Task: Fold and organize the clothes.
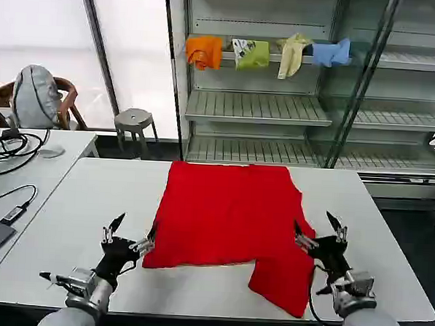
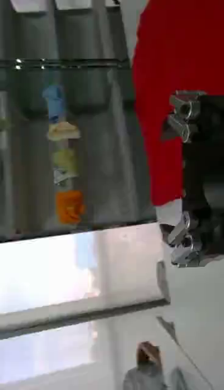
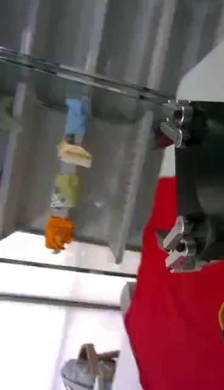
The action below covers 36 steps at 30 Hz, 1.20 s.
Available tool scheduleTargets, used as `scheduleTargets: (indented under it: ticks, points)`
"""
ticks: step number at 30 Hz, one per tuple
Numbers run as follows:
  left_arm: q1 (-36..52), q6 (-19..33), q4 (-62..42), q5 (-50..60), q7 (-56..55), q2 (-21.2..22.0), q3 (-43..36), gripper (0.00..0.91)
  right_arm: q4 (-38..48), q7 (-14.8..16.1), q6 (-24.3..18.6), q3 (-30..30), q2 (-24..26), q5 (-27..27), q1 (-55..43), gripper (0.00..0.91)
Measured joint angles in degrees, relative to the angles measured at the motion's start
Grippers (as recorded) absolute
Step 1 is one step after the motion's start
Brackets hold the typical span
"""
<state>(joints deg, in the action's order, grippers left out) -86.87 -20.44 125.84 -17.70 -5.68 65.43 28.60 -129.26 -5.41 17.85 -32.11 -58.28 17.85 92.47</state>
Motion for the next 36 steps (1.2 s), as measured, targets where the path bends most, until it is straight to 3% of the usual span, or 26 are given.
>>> scheduleTargets:
  ticks: [14, 36]
  points:
    - [-4.07, -8.79, 3.23, -5.55, -3.46, -1.11, -0.34, 0.907, -2.28, 1.11, 0.31, -2.07, -1.53, -0.61, 13.70, 0.907]
    - [-0.41, -11.99, -1.73, -8.48, -3.35, -1.60, -0.85, 0.907, -3.93, 0.73, 1.25, -1.09, -3.29, -2.36, 18.08, 0.907]
